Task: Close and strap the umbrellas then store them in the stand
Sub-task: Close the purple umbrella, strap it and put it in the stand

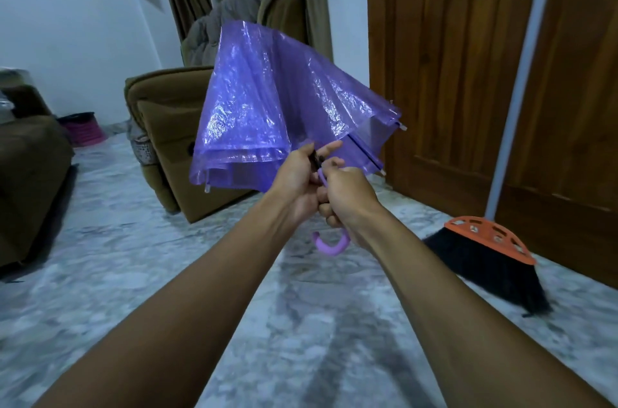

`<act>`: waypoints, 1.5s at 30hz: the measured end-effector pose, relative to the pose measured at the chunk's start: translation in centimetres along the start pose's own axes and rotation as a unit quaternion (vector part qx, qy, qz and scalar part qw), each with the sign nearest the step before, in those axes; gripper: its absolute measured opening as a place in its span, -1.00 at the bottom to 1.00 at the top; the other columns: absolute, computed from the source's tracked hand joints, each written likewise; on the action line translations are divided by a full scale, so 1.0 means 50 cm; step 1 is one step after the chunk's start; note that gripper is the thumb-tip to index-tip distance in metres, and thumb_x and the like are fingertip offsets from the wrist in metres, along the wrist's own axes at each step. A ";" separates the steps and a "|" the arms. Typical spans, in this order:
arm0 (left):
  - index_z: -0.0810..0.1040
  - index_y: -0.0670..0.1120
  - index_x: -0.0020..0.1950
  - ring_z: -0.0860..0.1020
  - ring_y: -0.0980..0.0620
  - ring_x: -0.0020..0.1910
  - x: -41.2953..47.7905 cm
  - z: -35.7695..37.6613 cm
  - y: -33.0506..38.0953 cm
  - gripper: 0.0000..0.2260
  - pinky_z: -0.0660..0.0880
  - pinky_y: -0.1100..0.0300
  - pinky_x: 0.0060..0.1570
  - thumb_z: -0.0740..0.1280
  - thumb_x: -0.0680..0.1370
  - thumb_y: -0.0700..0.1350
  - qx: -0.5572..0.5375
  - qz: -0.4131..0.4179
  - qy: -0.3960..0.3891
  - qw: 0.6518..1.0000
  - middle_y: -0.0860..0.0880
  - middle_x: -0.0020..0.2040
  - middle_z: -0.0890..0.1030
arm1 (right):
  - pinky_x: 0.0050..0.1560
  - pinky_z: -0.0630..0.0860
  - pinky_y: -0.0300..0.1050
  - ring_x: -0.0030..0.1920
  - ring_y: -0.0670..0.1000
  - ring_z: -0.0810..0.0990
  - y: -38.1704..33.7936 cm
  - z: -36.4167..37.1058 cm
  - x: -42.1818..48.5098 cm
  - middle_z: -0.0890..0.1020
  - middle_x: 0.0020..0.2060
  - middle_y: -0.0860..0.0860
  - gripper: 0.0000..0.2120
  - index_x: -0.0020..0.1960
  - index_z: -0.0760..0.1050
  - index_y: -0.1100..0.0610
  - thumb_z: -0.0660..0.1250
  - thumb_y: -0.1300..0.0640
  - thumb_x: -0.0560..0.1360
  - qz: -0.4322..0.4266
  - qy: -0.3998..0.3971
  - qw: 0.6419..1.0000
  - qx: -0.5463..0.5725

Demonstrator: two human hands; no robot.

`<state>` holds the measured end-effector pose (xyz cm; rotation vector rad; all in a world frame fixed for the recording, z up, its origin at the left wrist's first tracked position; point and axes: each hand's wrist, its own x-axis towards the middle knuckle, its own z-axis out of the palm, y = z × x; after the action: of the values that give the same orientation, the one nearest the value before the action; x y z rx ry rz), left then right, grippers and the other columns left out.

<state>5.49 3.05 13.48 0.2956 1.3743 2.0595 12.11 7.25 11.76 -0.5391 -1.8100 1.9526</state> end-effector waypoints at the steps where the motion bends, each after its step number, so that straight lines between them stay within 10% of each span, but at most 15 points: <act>1: 0.59 -0.15 -0.12 0.40 0.12 -0.66 -0.001 0.000 0.003 -0.59 0.33 0.42 -0.61 0.04 0.68 -0.02 -0.013 -0.002 -0.001 1.000 -0.08 -0.39 0.54 | -0.60 0.17 -0.38 -0.72 -0.10 0.23 0.003 0.002 0.001 0.31 -0.65 -0.04 -0.64 -0.21 0.40 0.11 0.04 -0.01 0.67 -0.001 0.011 1.000 -0.009; 13: 0.31 -0.03 -0.24 0.55 0.04 -0.44 0.025 -0.022 -0.015 -0.74 0.27 0.19 -0.27 0.05 0.65 -0.12 -0.019 0.025 -0.003 1.000 -0.01 -0.21 0.73 | -0.51 0.25 -0.22 -0.49 0.01 0.37 0.023 0.008 -0.006 0.41 -0.40 0.03 -0.82 0.02 0.38 0.11 0.04 0.09 0.66 -0.019 0.032 0.997 -0.067; 22: 0.34 -0.01 -0.28 0.58 0.08 -0.37 -0.012 0.010 -0.042 -0.69 0.41 0.20 -0.21 0.07 0.65 -0.05 -0.001 -0.007 -0.037 0.999 0.01 0.02 0.66 | -0.58 0.19 -0.33 -0.60 -0.14 0.31 0.031 -0.004 0.021 0.36 -0.47 -0.04 -0.74 -0.23 0.38 0.04 0.11 0.09 0.63 -0.031 0.079 0.996 0.007; 31: 0.62 -0.04 -0.53 0.47 0.06 -0.22 0.003 0.013 -0.045 -0.36 0.32 0.19 -0.18 0.05 0.65 0.10 0.036 0.017 -0.048 0.998 0.04 -0.32 0.63 | -0.68 0.16 -0.41 -0.77 -0.21 0.25 0.015 -0.013 0.031 0.38 -0.57 -0.06 -0.75 -0.23 0.39 0.06 0.15 0.09 0.62 -0.017 0.076 0.995 0.057; 38: 0.49 -0.01 -0.29 0.43 0.02 -0.17 0.035 -0.023 -0.049 -0.66 0.30 0.15 -0.22 0.14 0.62 0.07 -0.020 -0.018 -0.023 0.999 -0.03 -0.12 0.52 | -0.65 0.18 -0.43 -0.69 -0.14 0.29 0.031 0.003 0.044 0.36 -0.45 -0.01 -0.90 -0.03 0.38 0.06 0.10 0.13 0.59 -0.009 0.070 0.997 0.019; 42: 0.47 -0.04 -0.01 0.42 -0.02 -0.22 0.014 -0.042 -0.022 -0.68 0.40 0.17 -0.25 0.11 0.60 0.18 0.231 -0.075 -0.051 0.969 -0.12 -0.13 0.46 | -0.54 0.27 -0.26 -0.41 0.06 0.59 0.043 -0.010 0.038 0.59 -0.28 0.09 -0.79 -0.01 0.45 0.14 0.10 0.07 0.49 -0.016 0.076 0.996 -0.039; 45: 0.58 -0.14 -0.08 0.59 -0.06 -0.39 -0.028 -0.050 0.037 -0.53 0.51 0.21 -0.28 0.12 0.60 0.23 0.527 -0.111 -0.003 0.843 -0.07 -0.25 0.64 | -0.42 0.27 -0.16 -0.38 0.06 0.47 0.045 -0.033 0.031 0.52 -0.32 0.06 -0.91 -0.15 0.37 0.06 0.13 0.09 0.48 -0.038 0.083 0.991 -0.095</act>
<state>4.61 -0.15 14.28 0.5512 2.2968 0.9276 11.61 9.35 9.40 -0.6621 -1.8912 1.6437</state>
